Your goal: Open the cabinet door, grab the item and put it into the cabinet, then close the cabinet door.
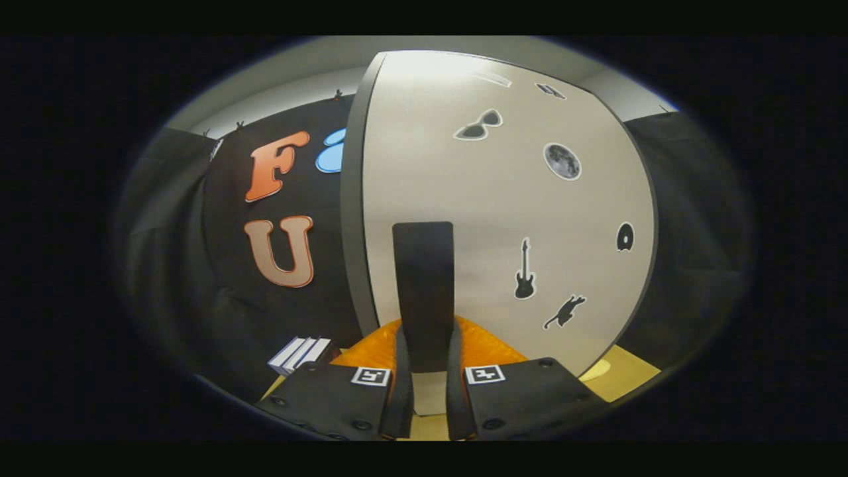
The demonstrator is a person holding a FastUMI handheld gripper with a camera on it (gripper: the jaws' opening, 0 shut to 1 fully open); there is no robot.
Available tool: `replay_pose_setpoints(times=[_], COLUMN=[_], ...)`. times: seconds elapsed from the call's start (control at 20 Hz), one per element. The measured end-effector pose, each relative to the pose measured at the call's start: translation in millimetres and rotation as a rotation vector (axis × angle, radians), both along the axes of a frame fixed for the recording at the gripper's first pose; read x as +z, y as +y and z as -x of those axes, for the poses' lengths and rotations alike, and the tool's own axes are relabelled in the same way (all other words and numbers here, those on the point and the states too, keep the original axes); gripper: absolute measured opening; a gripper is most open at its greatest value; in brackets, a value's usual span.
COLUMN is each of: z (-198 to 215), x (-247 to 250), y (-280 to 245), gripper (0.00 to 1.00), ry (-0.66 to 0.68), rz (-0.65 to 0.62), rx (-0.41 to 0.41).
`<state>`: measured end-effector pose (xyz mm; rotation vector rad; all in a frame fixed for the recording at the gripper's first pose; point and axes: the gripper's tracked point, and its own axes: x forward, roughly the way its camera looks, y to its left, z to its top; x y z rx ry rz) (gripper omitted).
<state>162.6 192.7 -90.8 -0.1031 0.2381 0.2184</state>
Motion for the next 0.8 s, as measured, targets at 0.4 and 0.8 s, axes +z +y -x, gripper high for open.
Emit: replay_pose_setpoints(times=[0.4, 0.8], z=[72.1, 122.4], x=[18.5, 32.3], y=[-49.9, -105.6], gripper=[0.19, 0.19], ry=[-0.018, -0.055], rz=[-0.030, -0.010], rx=[0.007, -0.054])
